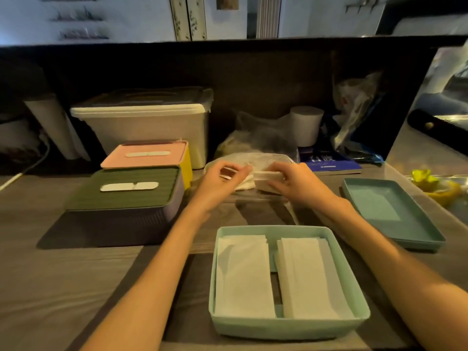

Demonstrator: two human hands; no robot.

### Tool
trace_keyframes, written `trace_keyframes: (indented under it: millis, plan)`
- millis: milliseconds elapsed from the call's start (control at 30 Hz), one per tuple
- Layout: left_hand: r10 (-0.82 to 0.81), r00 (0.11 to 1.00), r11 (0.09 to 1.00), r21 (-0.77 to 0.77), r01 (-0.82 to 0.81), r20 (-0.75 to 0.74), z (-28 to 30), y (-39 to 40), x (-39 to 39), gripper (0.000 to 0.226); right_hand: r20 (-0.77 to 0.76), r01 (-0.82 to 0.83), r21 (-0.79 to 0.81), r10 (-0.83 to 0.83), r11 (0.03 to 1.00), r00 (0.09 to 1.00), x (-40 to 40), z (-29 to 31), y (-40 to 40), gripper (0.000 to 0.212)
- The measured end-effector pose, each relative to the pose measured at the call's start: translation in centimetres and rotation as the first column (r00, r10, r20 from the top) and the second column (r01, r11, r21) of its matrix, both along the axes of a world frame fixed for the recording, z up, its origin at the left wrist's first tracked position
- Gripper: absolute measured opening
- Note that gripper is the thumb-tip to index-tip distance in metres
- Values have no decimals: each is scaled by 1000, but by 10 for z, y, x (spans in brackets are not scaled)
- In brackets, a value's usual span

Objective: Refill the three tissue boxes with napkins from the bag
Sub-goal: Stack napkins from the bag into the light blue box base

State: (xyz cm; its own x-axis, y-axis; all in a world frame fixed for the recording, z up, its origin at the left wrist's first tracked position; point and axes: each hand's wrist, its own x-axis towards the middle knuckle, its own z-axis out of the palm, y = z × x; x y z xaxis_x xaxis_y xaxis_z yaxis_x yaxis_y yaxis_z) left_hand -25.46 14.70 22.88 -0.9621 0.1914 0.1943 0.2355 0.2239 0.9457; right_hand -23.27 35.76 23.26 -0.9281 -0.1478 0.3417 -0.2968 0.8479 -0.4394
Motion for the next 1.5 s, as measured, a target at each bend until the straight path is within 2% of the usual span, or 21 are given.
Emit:
trace_keyframes:
  millis: [67, 133, 233, 300, 333, 400, 467, 567, 633, 700, 767, 833, 900, 1033, 1133, 1233, 1367, 1500]
  plan:
    - [-81, 997, 996, -48, 80, -14, 2, 0, 4, 45, -49, 11, -66, -14, 998, 999, 2, 13, 0, 27]
    - [-129, 991, 988, -81, 128, -18, 4, 0, 9, 49, -13, -66, -183, 65, 981, 998, 5, 29, -4, 28]
    - [-133, 991, 991, 13, 133, 15, 8, -2, 11, 41, 57, -177, -409, 219, 895, 974, 2, 42, -13, 32]
    - [-81, 996, 993, 90, 78, 37, 6, -4, 8, 43, 57, -143, -486, 194, 862, 979, -5, 36, -17, 30]
    - [-33, 997, 987, 157, 22, 64, 4, -5, 6, 43, 34, -118, -432, 147, 894, 989, -11, 28, -16, 24]
    - [66, 984, 940, 321, -117, 164, 1, -5, 1, 41, -15, -95, -107, 94, 990, 995, -21, 10, -14, 15]
    - [95, 963, 867, 454, -204, 252, -1, -4, -3, 35, 4, -115, 167, 116, 979, 993, -25, -4, -17, 24]
    - [-21, 957, 776, 608, -167, 289, -4, -1, -6, 35, -26, -151, 314, 168, 937, 985, -27, -6, -22, 39]
    - [-41, 955, 766, 624, -159, 294, -5, -3, -9, 41, -11, -190, 404, 213, 895, 977, -31, -3, -25, 44]
    - [-46, 947, 743, 644, -181, 319, -2, -4, -10, 35, 13, -232, 471, 256, 851, 966, -32, 2, -28, 44]
    - [-59, 935, 726, 658, -201, 350, -1, -4, -10, 21, -44, -237, 504, 299, 831, 953, -35, 1, -31, 40]
    - [-53, 928, 733, 645, -214, 369, -2, -3, -11, 17, -109, -216, 506, 311, 835, 944, -38, -4, -34, 34]
    - [-35, 925, 749, 622, -226, 378, -3, -3, -12, 20, -128, -199, 445, 282, 873, 951, -38, -9, -35, 29]
    - [43, 934, 777, 576, -255, 355, -8, -5, -17, 14, -119, -159, 218, 188, 963, 975, -37, -6, -27, 16]
    - [77, 934, 788, 552, -271, 348, -10, -8, -19, 24, -129, -181, 26, 183, 983, 975, -26, 4, -19, 6]
    - [54, 927, 790, 552, -268, 372, -9, -8, -19, 39, -140, -211, -2, 209, 977, 968, -15, 9, -10, 11]
    - [-69, 900, 789, 575, -215, 431, -3, -4, -15, 59, -11, -235, -143, 236, 961, 972, 1, 22, 1, 19]
    - [-66, 924, 878, 462, -126, 377, -6, -4, -14, 56, 111, -283, -426, 360, 859, 926, 16, 36, 7, 24]
